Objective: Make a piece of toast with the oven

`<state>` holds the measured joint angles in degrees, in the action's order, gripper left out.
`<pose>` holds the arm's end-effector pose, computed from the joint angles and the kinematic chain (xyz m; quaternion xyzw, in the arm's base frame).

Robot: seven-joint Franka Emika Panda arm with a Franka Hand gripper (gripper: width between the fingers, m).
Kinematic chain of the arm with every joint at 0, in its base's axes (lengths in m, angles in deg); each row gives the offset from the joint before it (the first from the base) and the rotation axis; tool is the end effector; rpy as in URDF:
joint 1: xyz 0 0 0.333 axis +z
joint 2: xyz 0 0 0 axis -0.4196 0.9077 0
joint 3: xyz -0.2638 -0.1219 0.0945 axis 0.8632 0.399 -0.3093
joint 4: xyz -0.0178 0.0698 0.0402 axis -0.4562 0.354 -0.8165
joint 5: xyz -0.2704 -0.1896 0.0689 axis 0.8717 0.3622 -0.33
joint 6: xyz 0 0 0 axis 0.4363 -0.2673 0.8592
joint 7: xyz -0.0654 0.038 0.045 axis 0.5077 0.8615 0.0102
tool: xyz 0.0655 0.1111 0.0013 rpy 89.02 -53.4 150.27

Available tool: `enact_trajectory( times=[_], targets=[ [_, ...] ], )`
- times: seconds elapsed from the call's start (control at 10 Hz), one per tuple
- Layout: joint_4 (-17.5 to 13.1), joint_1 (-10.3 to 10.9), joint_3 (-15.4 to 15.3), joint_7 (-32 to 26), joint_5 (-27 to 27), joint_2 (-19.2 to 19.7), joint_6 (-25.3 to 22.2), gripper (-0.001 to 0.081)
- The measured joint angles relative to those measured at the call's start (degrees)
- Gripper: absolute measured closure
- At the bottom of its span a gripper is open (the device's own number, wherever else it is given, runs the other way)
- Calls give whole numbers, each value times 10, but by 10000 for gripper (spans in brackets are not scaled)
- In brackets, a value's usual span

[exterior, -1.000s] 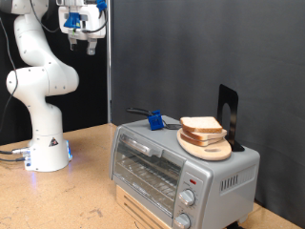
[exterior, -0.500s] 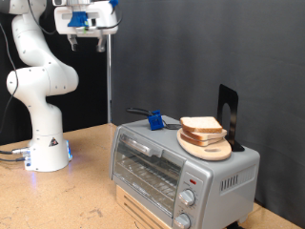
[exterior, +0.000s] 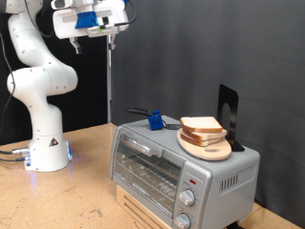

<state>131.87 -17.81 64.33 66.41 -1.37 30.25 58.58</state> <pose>0.2924 0.0157 0.5673 -0.7216 0.6836 0.0224 0.1077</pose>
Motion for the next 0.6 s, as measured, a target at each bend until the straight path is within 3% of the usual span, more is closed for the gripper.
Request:
enact_trajectory(
  times=[0.3, 0.4, 0.5, 0.6],
  targets=[
    [-6, 52, 28, -186, -30, 49, 105, 124],
    [-21, 65, 36, -227, -35, 71, 115, 124],
    [-20, 62, 35, -214, -35, 68, 110, 124],
    [-18, 65, 39, -237, -41, 65, 97, 124]
  ],
)
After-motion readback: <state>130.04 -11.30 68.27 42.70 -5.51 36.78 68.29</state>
